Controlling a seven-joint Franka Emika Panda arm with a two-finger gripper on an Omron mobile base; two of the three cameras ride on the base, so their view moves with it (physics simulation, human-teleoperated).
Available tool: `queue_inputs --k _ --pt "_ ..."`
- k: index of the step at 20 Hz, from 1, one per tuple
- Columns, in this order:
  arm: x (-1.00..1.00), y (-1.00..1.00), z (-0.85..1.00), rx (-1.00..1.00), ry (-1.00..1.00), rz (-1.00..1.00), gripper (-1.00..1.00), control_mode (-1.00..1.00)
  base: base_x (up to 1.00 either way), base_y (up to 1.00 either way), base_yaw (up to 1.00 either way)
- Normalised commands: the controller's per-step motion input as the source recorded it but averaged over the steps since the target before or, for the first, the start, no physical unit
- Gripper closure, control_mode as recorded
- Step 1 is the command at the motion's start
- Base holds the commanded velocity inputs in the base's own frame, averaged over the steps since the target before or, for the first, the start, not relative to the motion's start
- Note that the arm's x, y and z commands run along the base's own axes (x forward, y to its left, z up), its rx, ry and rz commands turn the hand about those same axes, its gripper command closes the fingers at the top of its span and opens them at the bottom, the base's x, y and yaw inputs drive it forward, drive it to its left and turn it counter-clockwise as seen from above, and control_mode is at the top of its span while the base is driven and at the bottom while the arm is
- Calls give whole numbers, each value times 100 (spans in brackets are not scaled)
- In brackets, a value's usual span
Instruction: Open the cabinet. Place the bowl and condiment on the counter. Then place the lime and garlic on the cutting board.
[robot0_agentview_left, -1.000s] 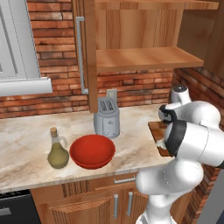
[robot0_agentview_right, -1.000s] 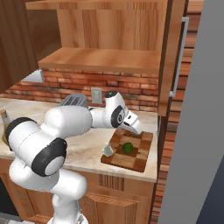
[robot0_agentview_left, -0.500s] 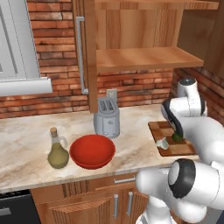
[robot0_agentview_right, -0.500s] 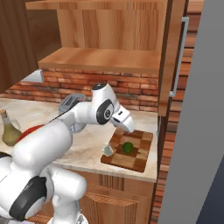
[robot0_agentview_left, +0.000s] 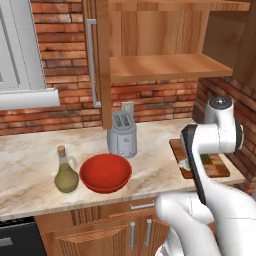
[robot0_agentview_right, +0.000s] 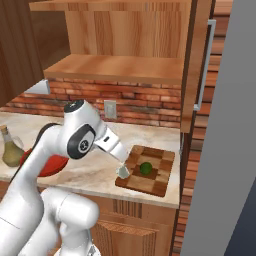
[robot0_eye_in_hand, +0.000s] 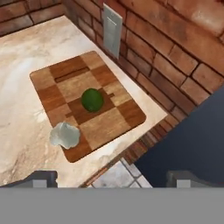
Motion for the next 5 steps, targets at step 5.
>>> queue_inputs --k 5 --pt "-84 70 38 0 -13 4 -100 -100 0 0 0"
